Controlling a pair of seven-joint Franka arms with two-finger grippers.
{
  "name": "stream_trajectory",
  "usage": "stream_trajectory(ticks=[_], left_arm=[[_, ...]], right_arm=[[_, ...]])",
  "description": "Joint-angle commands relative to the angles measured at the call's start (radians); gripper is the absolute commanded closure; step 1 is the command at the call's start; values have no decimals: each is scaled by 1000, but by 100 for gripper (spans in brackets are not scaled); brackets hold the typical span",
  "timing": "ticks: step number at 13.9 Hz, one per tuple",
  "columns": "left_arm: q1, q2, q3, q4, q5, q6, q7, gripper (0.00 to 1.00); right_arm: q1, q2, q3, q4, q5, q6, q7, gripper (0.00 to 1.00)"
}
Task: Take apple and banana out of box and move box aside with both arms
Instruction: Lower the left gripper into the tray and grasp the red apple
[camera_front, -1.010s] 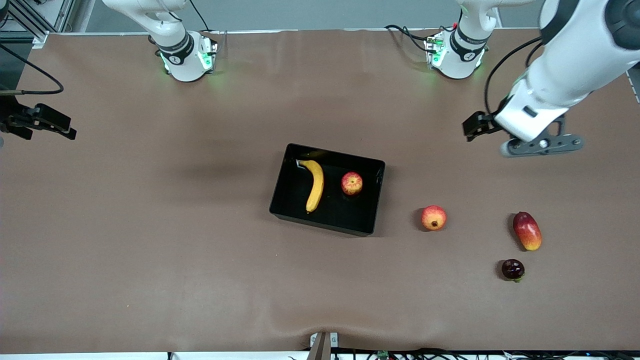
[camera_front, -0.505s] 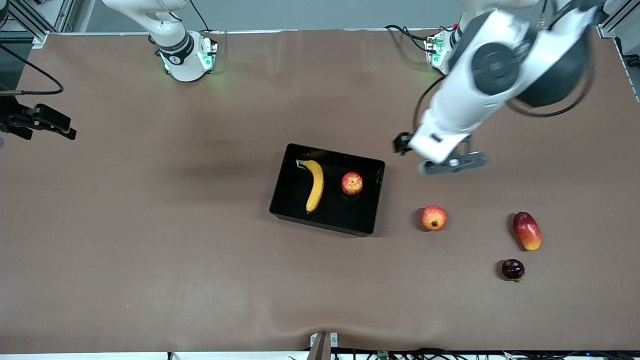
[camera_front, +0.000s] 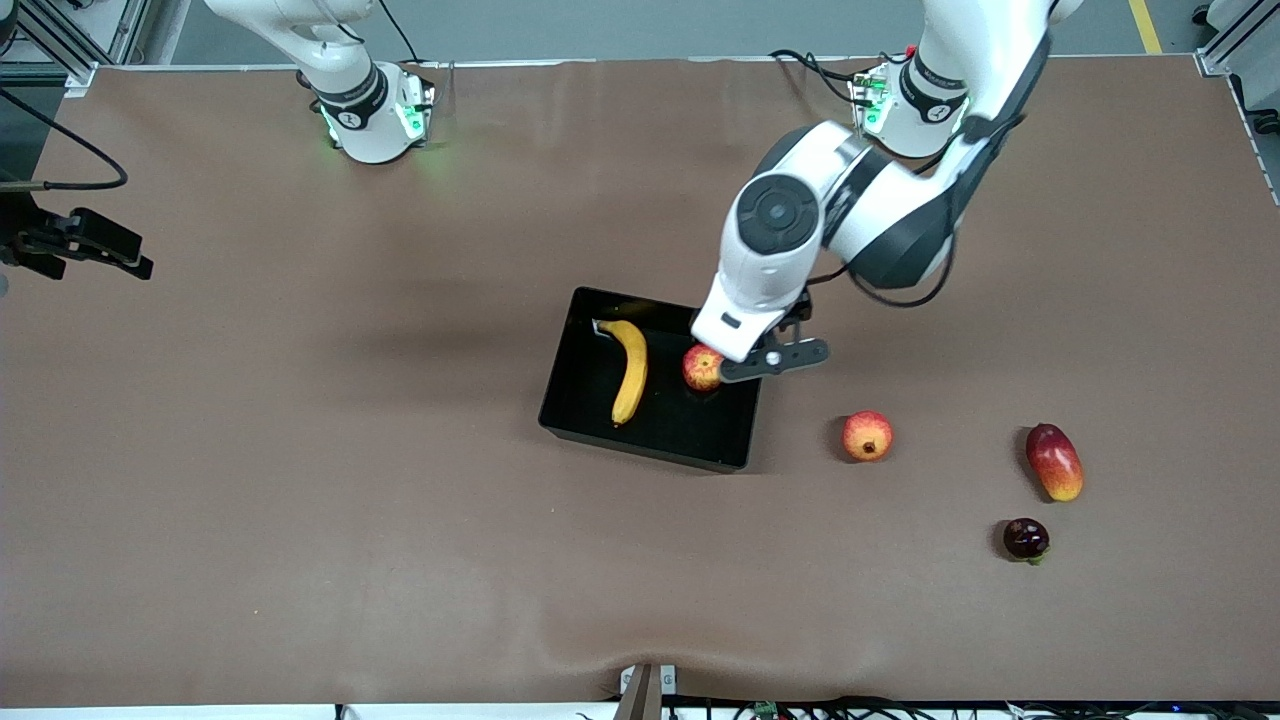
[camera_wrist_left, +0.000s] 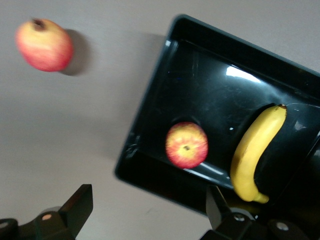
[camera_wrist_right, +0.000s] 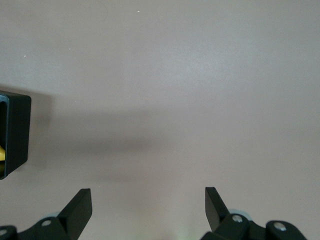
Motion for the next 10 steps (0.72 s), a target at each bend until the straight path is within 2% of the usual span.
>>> stream_trajectory(ticks=[1, 4, 10], left_arm=[[-46, 83, 5, 30, 38, 70, -88, 0], [-70, 147, 6, 31, 87, 121, -159, 0], [-102, 175, 9, 28, 94, 149, -188, 0]], right_arm=[[-13, -14, 10, -8, -4, -5, 5, 0], [-13, -14, 10, -8, -4, -5, 3, 0], [-13, -14, 10, -5, -4, -3, -2, 0]])
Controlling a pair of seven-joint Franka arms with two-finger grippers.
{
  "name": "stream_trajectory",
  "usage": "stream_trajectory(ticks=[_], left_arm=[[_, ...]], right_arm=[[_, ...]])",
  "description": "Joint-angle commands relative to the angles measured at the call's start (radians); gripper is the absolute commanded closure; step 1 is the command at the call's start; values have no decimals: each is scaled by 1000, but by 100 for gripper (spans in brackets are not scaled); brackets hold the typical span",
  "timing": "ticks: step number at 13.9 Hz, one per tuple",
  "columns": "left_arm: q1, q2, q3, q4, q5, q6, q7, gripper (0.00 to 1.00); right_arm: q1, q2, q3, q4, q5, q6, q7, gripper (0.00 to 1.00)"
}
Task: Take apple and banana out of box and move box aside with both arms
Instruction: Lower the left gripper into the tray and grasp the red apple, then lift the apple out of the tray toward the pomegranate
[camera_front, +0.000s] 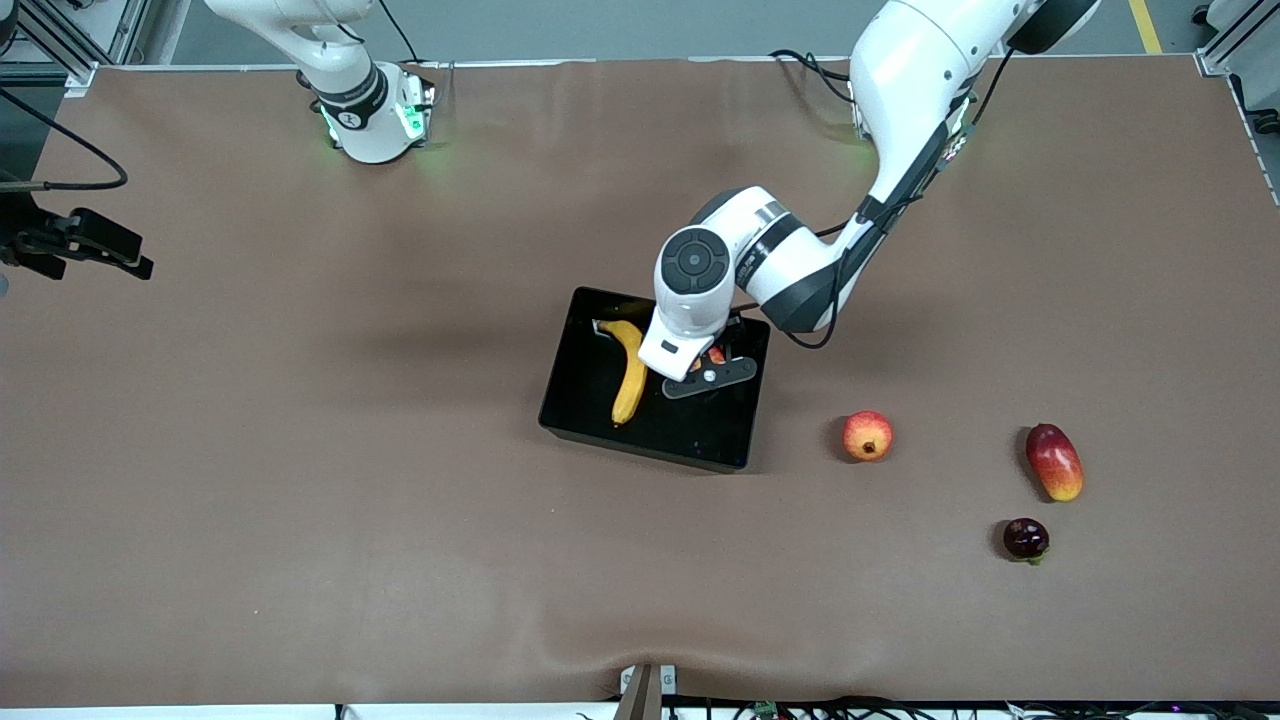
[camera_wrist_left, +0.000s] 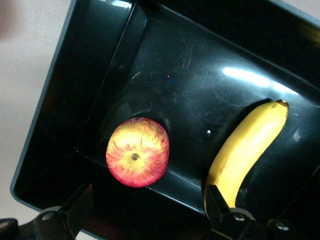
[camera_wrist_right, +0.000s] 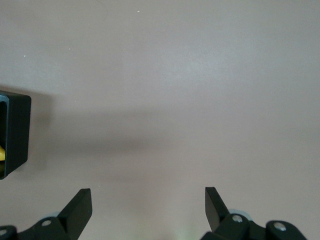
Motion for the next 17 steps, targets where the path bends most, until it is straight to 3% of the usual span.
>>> stream_trajectory(ticks=[1, 15, 16, 17], left_arm=[[-18, 22, 8, 21, 45, 0, -28, 0], [-1, 120, 13, 6, 114, 54, -35, 0], [-1, 120, 13, 4, 114, 54, -28, 15], [-1, 120, 13, 0, 114, 54, -26, 53]], right_arm=[[-12, -14, 10, -6, -4, -6, 0, 0], [-10, -11, 11, 29, -15, -14, -2, 0], [-10, -11, 11, 31, -15, -14, -2, 0], [-9, -11, 11, 31, -15, -14, 0, 0]])
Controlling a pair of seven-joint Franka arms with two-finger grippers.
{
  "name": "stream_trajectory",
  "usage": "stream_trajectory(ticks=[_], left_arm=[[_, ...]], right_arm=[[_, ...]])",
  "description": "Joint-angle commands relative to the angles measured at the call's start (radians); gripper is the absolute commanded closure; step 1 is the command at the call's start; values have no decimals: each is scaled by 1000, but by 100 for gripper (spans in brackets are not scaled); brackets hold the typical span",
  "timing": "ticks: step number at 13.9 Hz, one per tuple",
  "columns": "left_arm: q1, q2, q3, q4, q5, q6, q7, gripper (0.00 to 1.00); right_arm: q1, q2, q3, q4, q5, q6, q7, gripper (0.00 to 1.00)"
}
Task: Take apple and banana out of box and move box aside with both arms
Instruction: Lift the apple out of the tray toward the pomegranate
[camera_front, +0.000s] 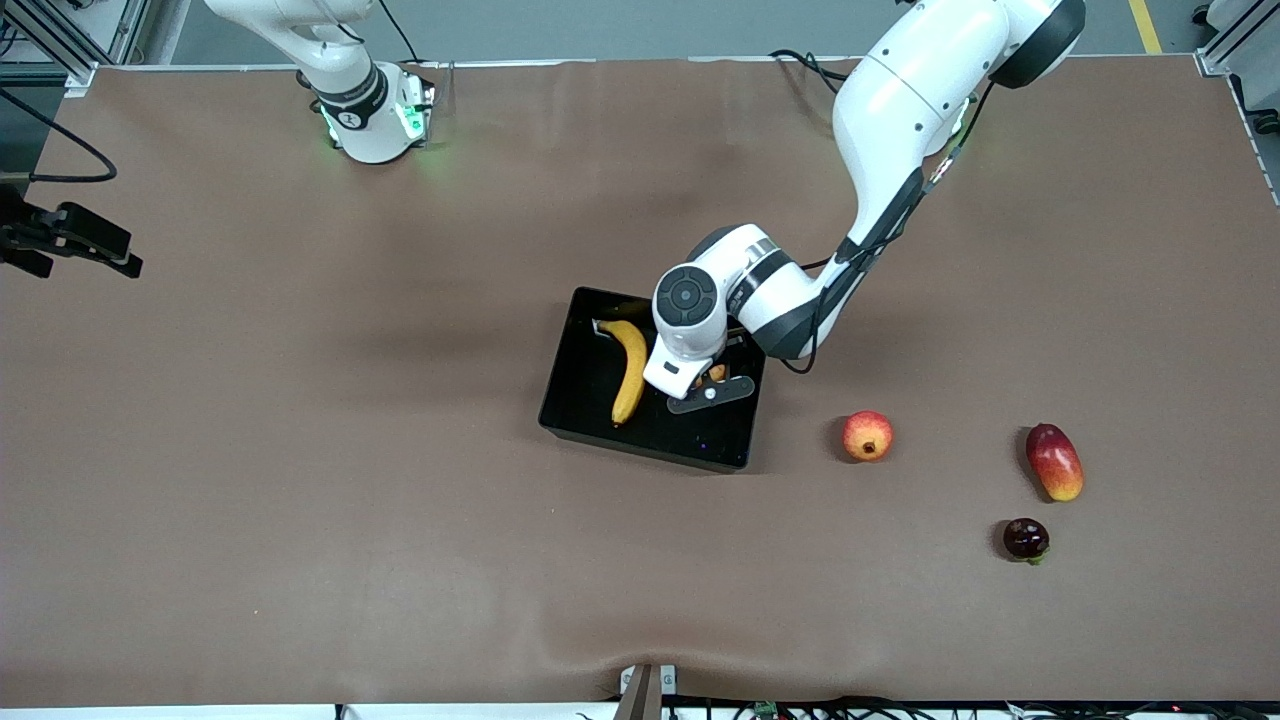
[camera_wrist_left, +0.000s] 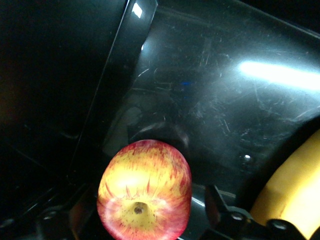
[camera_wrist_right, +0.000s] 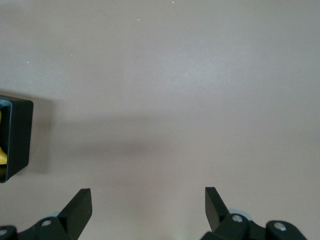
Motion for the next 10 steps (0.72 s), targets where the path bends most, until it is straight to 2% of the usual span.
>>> stream_trajectory(ticks=[1, 2, 6, 10], left_arm=[[1, 0, -3, -1, 30, 8, -14, 89], [1, -2, -3, 2, 30, 8, -11, 100], [8, -31, -3, 6, 30, -7, -17, 100], [37, -130, -5, 7, 30, -90, -6, 100]], right_arm=[[-10, -10, 11, 5, -13, -12, 3, 0], [-11, -10, 11, 5, -10, -12, 3, 0], [-8, -7, 11, 5, -6, -7, 6, 0], [16, 7, 17, 5, -6, -2, 8, 0]])
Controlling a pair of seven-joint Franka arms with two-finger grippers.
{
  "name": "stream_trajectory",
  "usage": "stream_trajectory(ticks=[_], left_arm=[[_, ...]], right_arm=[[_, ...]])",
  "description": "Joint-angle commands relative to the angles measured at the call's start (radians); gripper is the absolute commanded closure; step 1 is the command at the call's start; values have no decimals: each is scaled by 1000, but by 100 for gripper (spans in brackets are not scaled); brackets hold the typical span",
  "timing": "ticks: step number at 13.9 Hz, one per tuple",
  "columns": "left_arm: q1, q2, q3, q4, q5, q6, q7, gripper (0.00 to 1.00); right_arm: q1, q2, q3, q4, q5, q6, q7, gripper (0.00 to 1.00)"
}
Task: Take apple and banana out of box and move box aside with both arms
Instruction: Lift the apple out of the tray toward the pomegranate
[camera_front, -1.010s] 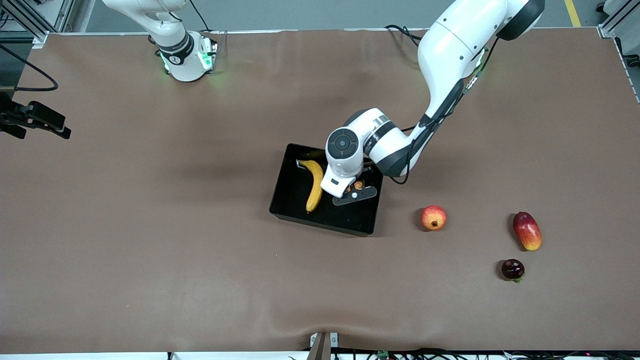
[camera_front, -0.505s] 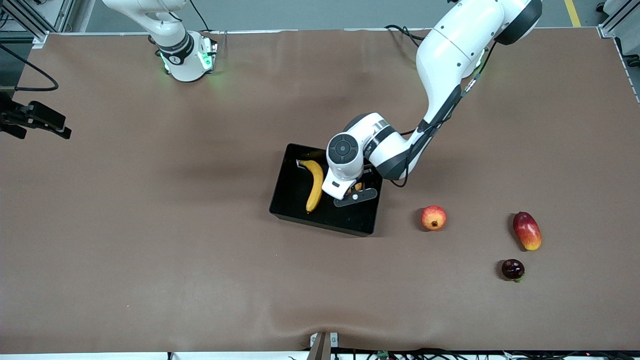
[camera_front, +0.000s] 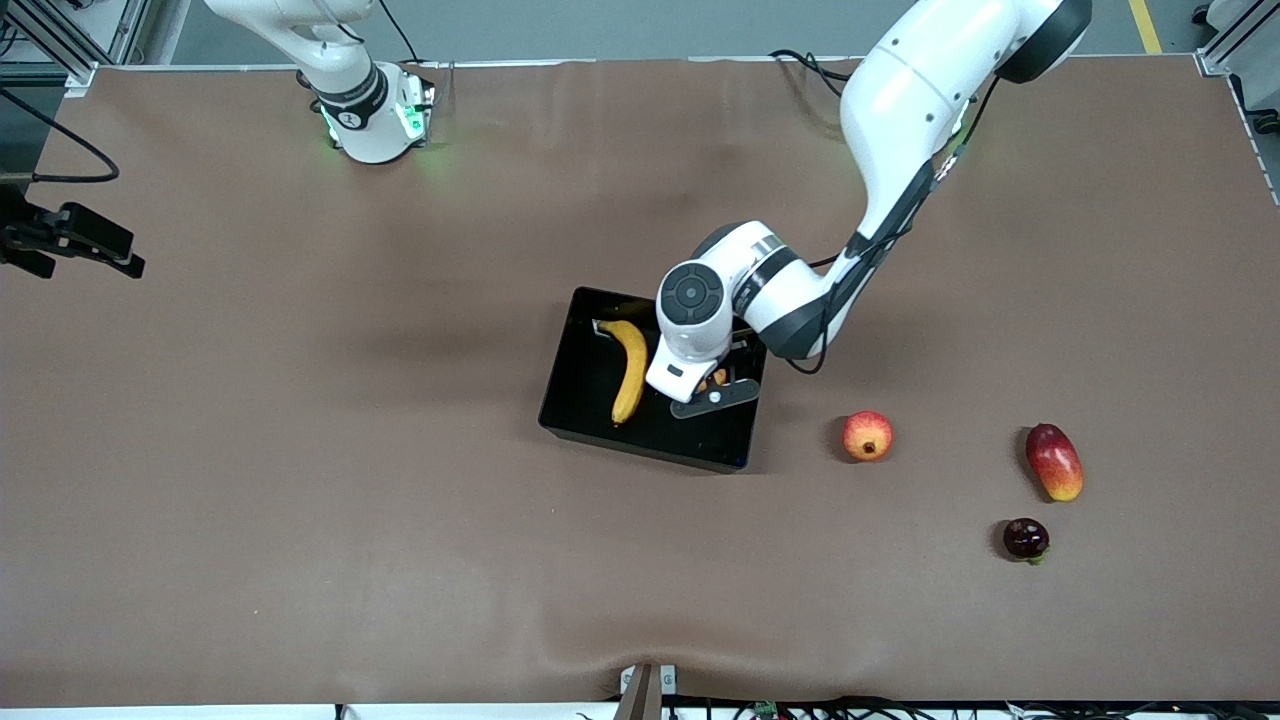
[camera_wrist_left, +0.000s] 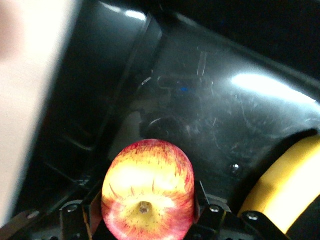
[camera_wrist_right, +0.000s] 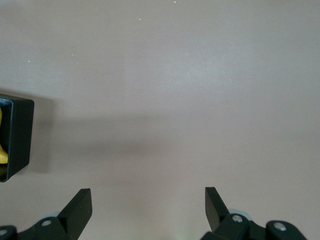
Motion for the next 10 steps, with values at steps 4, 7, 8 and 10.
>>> stream_trajectory(ticks=[4, 7, 8, 10], left_arm=[[76, -177, -12, -17, 10, -110, 48, 100], [125, -211, -15, -16, 8, -159, 122, 100], [147, -221, -15, -17, 8, -165, 151, 100], [185, -228, -17, -16, 7, -167, 194, 100]], right_arm=[[44, 28, 8, 5, -13, -1, 5, 0], [64, 68, 10, 5, 3, 0, 9, 0], [73, 82, 10, 5, 7, 2, 11, 0], [100, 96, 8, 2, 3, 25, 12, 0]])
